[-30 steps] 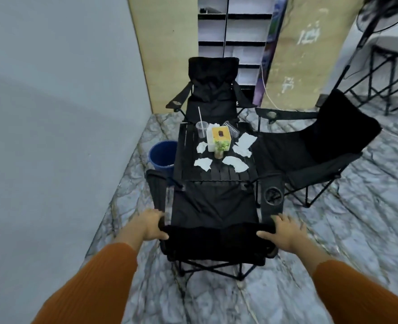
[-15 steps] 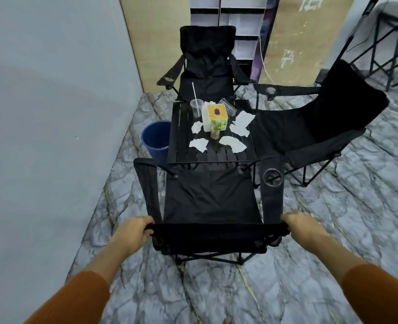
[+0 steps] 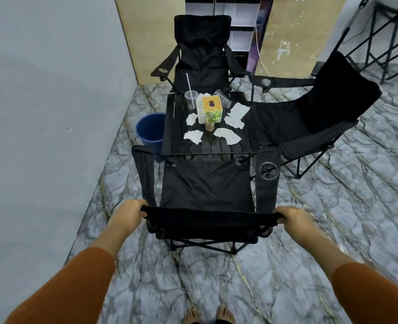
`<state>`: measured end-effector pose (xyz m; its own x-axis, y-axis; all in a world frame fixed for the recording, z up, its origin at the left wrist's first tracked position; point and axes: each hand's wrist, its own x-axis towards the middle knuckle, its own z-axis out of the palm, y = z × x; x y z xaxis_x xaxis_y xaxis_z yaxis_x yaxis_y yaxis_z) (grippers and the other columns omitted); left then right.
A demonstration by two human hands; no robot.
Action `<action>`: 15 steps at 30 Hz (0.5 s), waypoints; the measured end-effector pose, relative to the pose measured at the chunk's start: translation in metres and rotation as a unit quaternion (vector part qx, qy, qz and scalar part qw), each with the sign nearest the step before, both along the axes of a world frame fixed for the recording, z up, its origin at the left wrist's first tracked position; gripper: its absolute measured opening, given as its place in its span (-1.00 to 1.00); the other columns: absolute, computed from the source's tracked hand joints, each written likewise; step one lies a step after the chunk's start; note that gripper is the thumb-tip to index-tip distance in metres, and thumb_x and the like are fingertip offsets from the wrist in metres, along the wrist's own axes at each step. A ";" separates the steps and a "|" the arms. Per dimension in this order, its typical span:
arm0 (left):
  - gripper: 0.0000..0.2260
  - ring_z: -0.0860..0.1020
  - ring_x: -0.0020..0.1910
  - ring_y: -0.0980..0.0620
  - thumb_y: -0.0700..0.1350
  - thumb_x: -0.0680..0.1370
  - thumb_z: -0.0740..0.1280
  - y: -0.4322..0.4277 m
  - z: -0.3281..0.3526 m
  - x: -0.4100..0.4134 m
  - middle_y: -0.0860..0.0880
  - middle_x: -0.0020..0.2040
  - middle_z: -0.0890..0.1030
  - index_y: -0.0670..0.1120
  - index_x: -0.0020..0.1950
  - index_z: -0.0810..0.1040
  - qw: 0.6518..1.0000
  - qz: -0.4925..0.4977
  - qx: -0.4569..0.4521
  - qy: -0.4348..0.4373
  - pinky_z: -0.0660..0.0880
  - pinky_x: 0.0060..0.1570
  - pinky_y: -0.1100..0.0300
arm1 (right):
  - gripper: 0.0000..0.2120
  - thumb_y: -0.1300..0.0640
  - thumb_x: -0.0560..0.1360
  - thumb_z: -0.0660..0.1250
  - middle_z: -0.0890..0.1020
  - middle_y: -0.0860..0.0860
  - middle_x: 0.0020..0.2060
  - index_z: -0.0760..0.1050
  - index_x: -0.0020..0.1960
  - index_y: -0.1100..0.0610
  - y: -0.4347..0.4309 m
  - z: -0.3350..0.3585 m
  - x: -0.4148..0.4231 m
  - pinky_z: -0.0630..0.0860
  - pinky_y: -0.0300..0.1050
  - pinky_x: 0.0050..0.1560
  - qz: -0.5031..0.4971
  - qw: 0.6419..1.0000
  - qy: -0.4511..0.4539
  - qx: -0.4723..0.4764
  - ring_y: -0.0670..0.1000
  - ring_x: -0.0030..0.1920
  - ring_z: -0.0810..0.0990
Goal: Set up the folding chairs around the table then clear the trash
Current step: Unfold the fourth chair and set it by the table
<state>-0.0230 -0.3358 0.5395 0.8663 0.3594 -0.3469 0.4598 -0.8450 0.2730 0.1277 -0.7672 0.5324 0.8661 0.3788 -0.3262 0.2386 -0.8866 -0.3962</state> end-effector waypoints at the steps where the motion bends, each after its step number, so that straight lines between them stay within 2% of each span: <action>1: -0.85 0.59 -0.15 -0.10 -0.28 0.55 0.28 0.000 0.001 -0.001 -0.12 -0.11 0.64 -0.09 0.03 0.58 1.000 0.004 0.003 0.008 0.51 -0.17 0.04 | -0.65 0.49 0.44 0.20 0.54 -0.03 -0.27 0.50 -0.11 0.05 -0.002 -0.002 -0.001 0.33 -0.17 -0.30 -0.029 0.999 0.015 0.038 0.05 -0.22 0.50; 3: -0.75 0.57 -0.14 -0.06 -0.35 0.53 0.25 -0.006 0.000 -0.009 -0.10 -0.06 0.64 -0.09 0.11 0.57 1.000 0.008 0.004 0.011 0.48 -0.21 0.09 | -0.62 0.52 0.43 0.22 0.60 0.05 -0.17 0.53 -0.03 0.06 -0.009 -0.006 -0.004 0.40 -0.13 -0.19 -0.087 0.992 0.027 0.091 0.07 -0.12 0.54; 5: -0.63 0.57 -0.08 -0.06 -0.41 0.53 0.21 -0.009 -0.002 -0.017 -0.14 0.05 0.63 -0.11 0.26 0.53 1.000 0.018 -0.004 -0.007 0.42 -0.23 0.18 | -0.55 0.58 0.41 0.16 0.60 0.10 -0.17 0.54 -0.04 0.08 -0.014 -0.007 -0.005 0.43 -0.12 -0.22 -0.117 0.987 0.021 0.110 0.09 -0.12 0.56; 6: -0.61 0.60 -0.02 -0.09 -0.43 0.53 0.20 -0.008 -0.003 -0.020 -0.16 0.09 0.63 -0.12 0.30 0.50 0.999 0.026 -0.004 -0.023 0.45 -0.20 0.16 | -0.54 0.59 0.42 0.12 0.60 0.10 -0.19 0.54 -0.06 0.08 -0.015 -0.007 -0.004 0.44 -0.10 -0.24 -0.127 0.986 0.013 0.107 0.10 -0.13 0.57; 7: -0.61 0.61 0.01 -0.12 -0.43 0.53 0.21 -0.005 -0.005 -0.021 -0.18 0.09 0.64 -0.13 0.30 0.51 0.999 0.027 0.006 -0.036 0.50 -0.15 0.09 | -0.54 0.58 0.43 0.10 0.59 0.11 -0.20 0.54 -0.08 0.08 -0.016 -0.008 -0.003 0.45 -0.07 -0.27 -0.132 0.986 0.003 0.105 0.11 -0.16 0.58; 9: -0.63 0.61 -0.06 -0.14 -0.44 0.50 0.20 -0.002 -0.006 -0.020 -0.19 -0.02 0.65 -0.14 0.22 0.55 0.998 0.013 0.045 -0.034 0.55 -0.13 0.01 | -0.54 0.59 0.42 0.09 0.58 0.11 -0.23 0.52 -0.12 0.07 -0.015 -0.011 -0.001 0.43 -0.09 -0.35 -0.140 0.986 -0.013 0.095 0.08 -0.23 0.56; 12: -0.61 0.52 -0.26 -0.08 -0.48 0.42 0.15 -0.008 -0.002 -0.014 -0.14 -0.20 0.56 -0.15 0.12 0.53 0.994 -0.009 0.106 -0.004 0.46 -0.29 0.04 | -0.55 0.59 0.38 0.06 0.61 0.18 -0.20 0.58 -0.07 0.18 -0.012 -0.019 0.005 0.35 -0.12 -0.43 -0.160 0.983 -0.024 0.083 0.14 -0.34 0.52; 15: -0.61 0.51 -0.24 -0.08 -0.47 0.44 0.17 -0.013 -0.001 -0.016 -0.17 -0.15 0.61 -0.15 0.14 0.55 0.995 0.001 0.095 -0.013 0.40 -0.28 0.09 | -0.52 0.59 0.34 0.07 0.63 0.22 -0.15 0.60 -0.01 0.22 -0.011 -0.018 0.006 0.29 -0.16 -0.46 -0.141 0.989 -0.025 0.044 0.10 -0.38 0.46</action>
<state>-0.0388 -0.3484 0.5385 0.8735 0.4173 -0.2505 0.4557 -0.8820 0.1198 0.1340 -0.7785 0.5146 0.9556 0.1449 -0.2567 0.0080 -0.8832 -0.4690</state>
